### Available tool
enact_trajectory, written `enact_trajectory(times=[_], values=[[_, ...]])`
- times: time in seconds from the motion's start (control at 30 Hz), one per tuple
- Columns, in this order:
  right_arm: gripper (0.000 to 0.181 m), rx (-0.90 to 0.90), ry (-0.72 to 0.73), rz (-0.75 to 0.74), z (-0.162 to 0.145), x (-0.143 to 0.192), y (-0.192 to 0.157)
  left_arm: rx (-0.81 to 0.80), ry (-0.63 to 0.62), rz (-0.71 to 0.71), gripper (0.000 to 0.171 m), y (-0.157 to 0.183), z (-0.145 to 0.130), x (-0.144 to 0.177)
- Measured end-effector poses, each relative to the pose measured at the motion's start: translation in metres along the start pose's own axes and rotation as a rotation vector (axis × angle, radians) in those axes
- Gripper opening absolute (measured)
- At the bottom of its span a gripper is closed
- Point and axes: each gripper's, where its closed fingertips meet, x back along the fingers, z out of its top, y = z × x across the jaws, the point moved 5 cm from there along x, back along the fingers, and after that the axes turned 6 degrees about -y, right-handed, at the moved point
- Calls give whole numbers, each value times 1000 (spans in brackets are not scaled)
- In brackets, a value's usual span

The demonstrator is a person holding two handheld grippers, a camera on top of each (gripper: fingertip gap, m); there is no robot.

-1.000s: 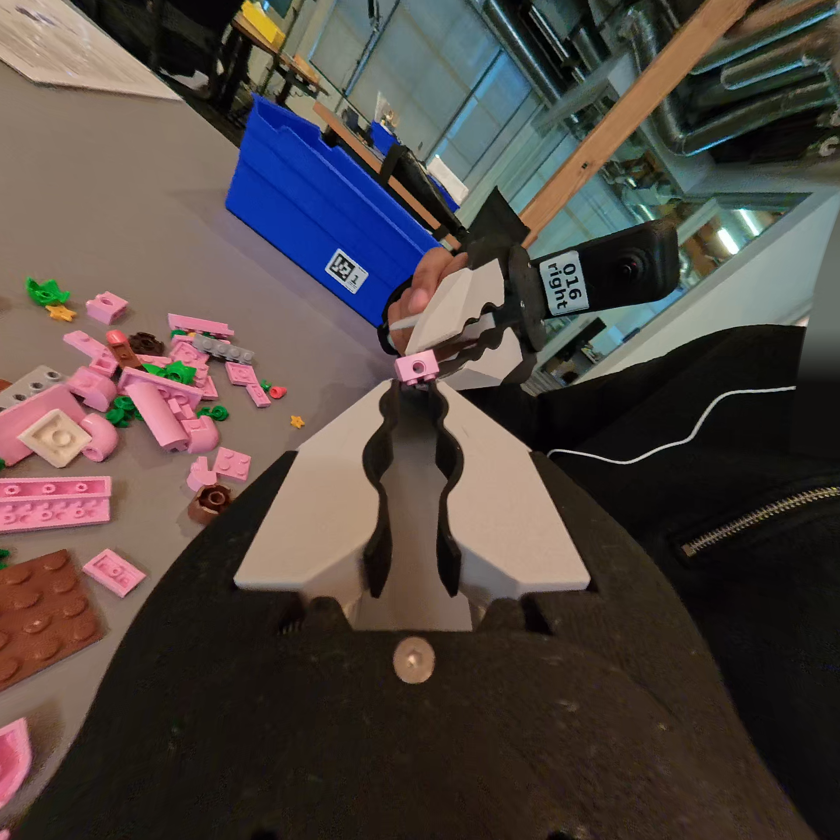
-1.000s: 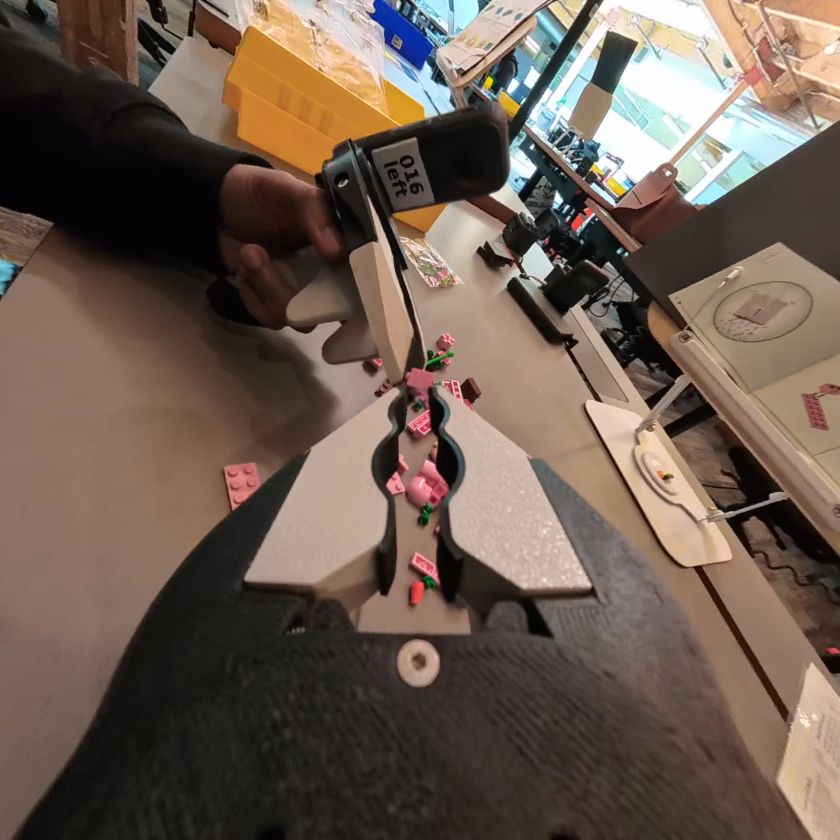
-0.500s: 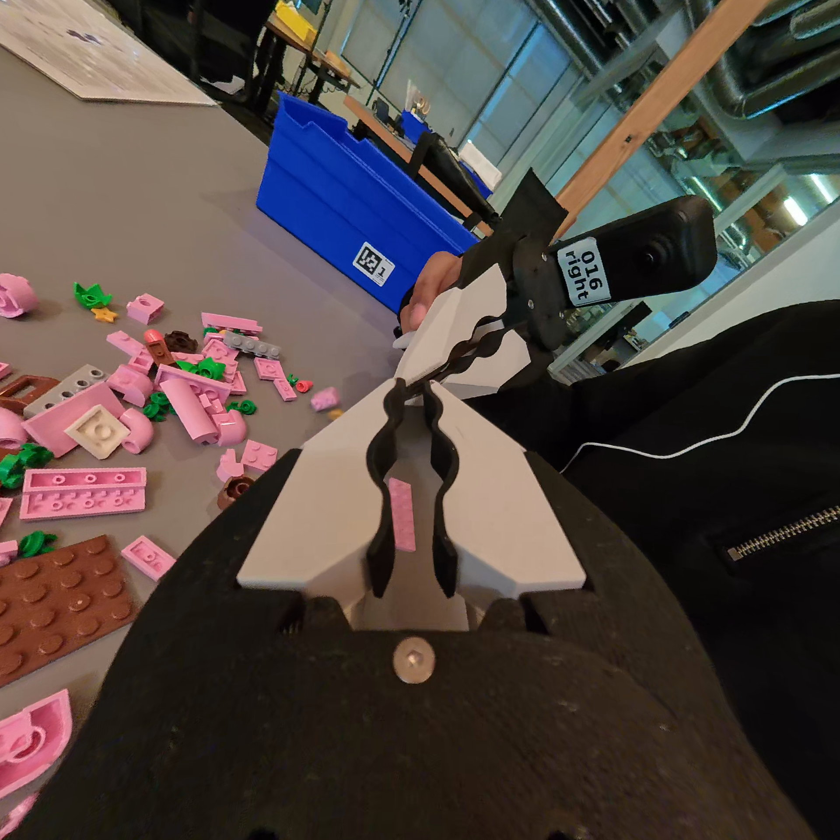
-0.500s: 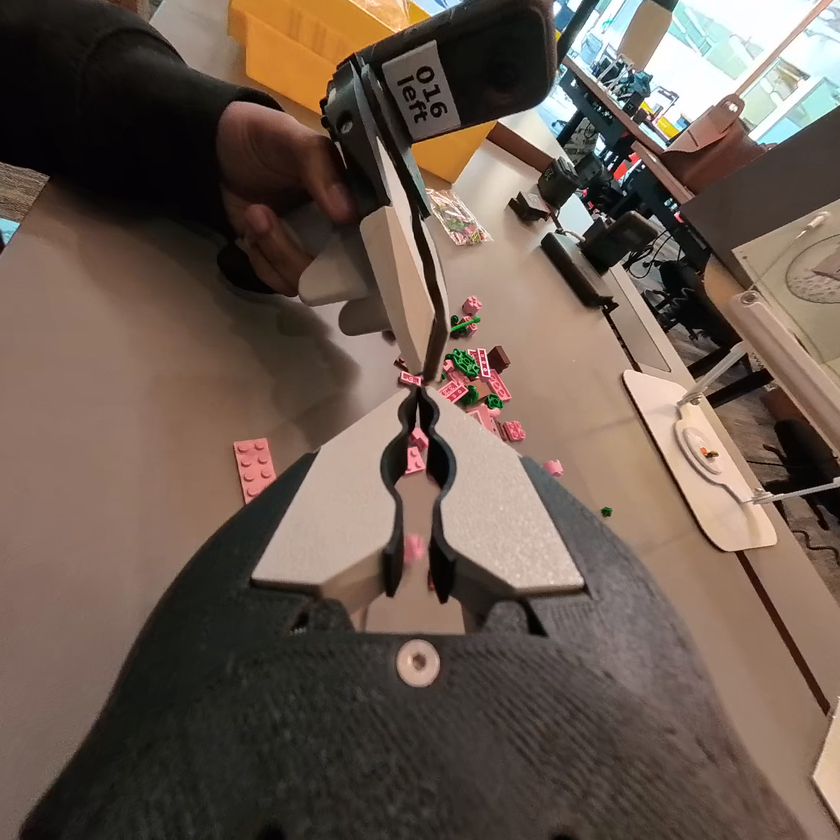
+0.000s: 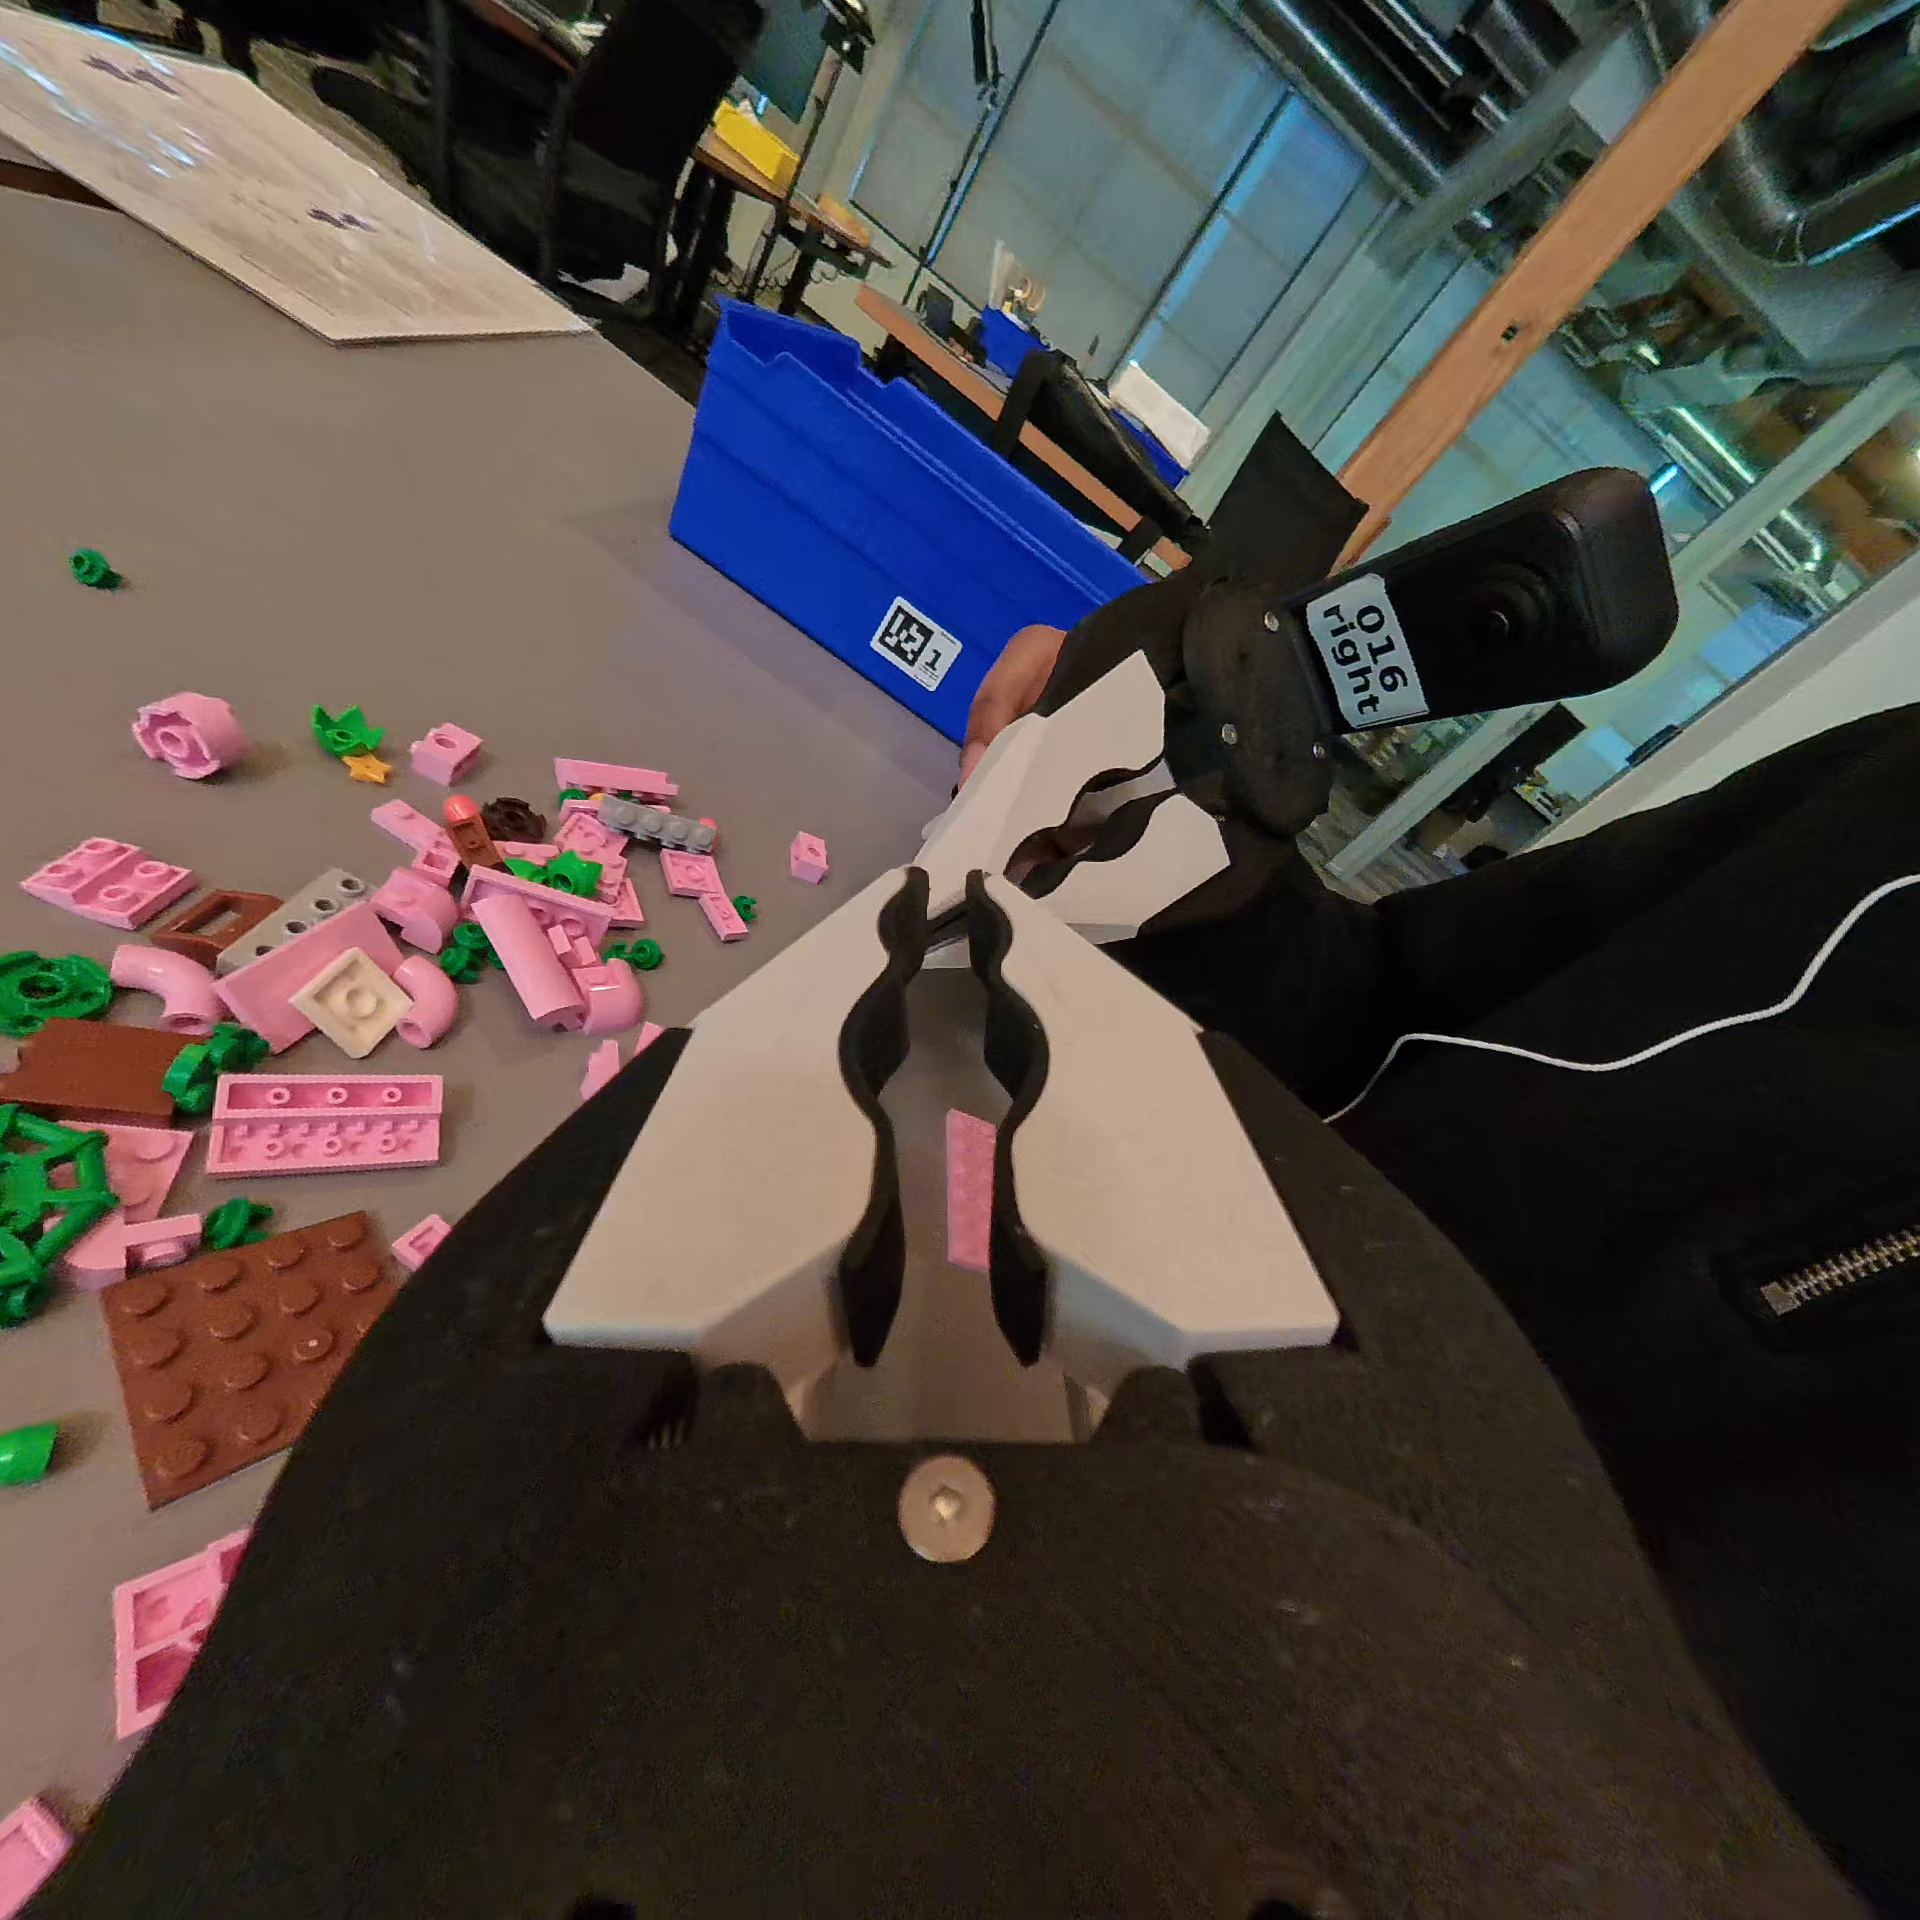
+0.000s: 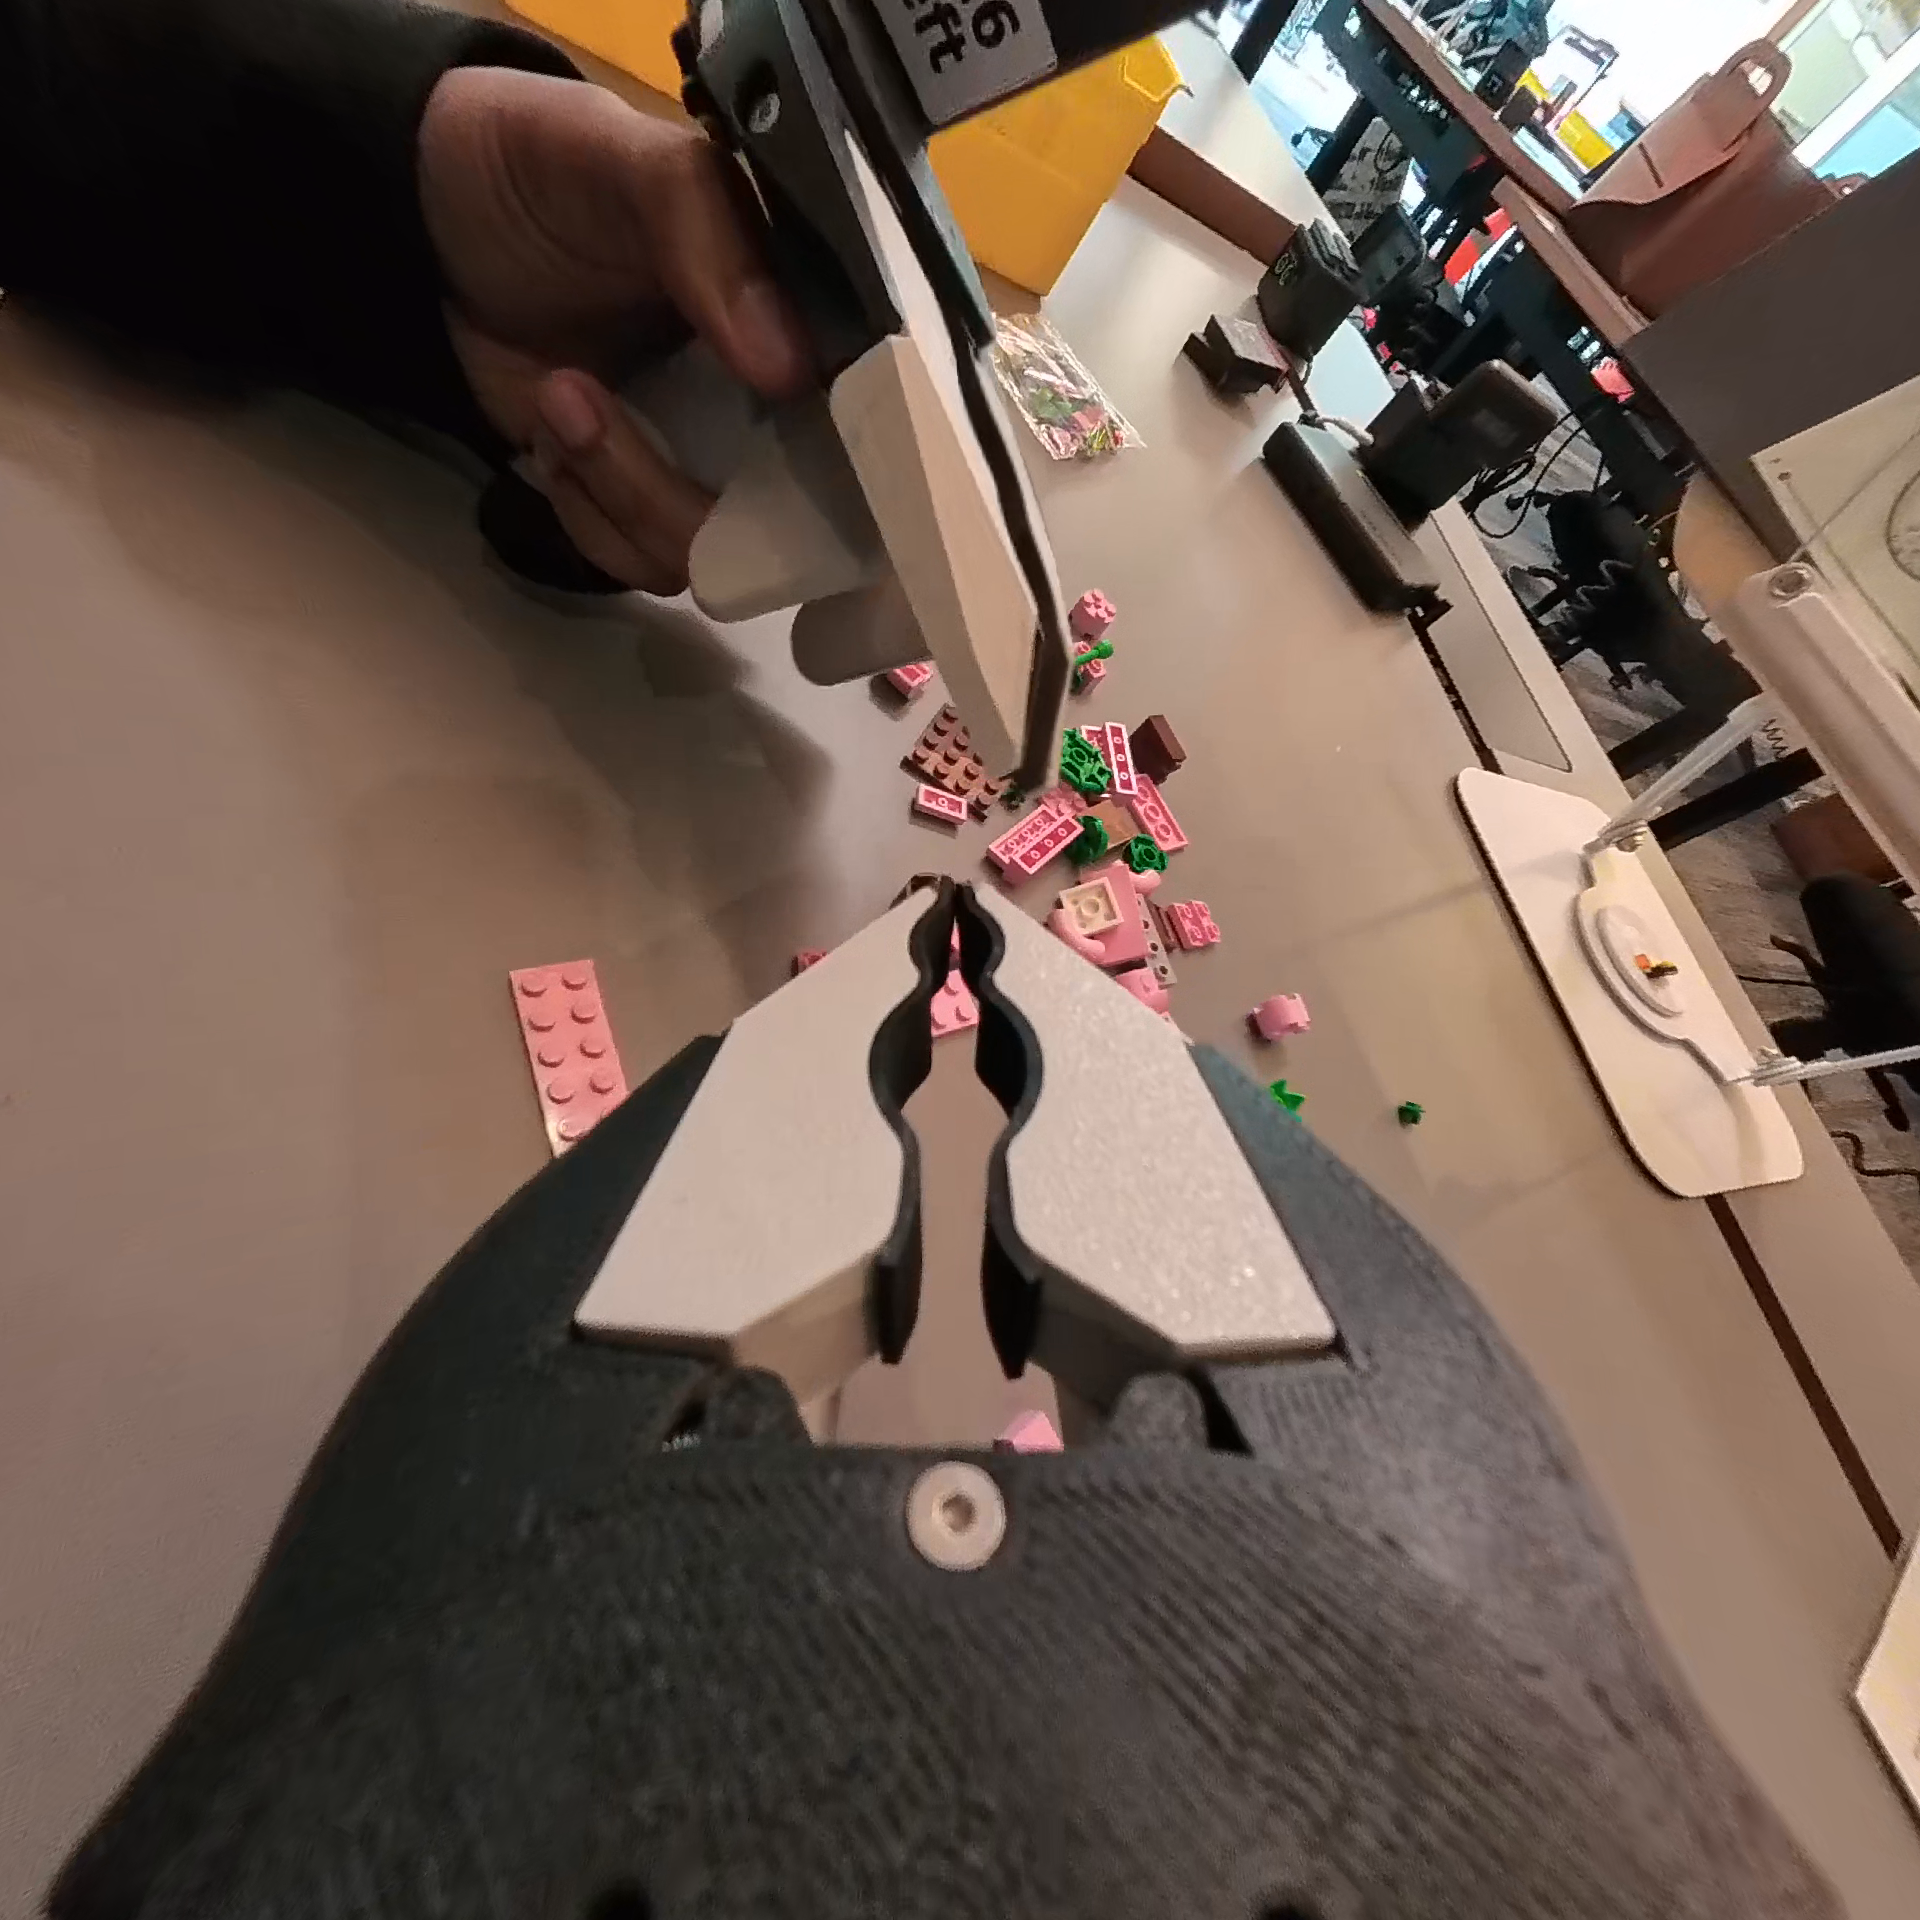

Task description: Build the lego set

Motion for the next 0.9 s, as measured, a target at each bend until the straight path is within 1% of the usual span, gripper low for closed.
enact_trajectory(times=[0.27, 0.47, 0.63, 0.7, 0.77, 0.83, 0.9], values=[[0, -1, -27, 6, -3, -3, -1, -27, -26, 26, 7, -1, -3, -3], [0, -37, -1, 17, -1, -1, 2, -25, -5, 34, 6, -2, 0, 0], [0, -132, 33, -11, -3, 8, 16, -34, 20, 50, 4, -3, 3, 3], [0, -200, 0, -74, -11, 12, 31, -40, 32, 61, 3, -4, 4, 5], [0, -296, -69, -126, -28, 16, 47, -43, 40, 73, 2, -6, 5, 7], [3, -369, -91, -109, -39, 21, 54, -43, 41, 77, 2, -6, 5, 7], [8, -414, -81, -65, -43, 23, 55, -46, 39, 80, 2, -6, 5, 7]])
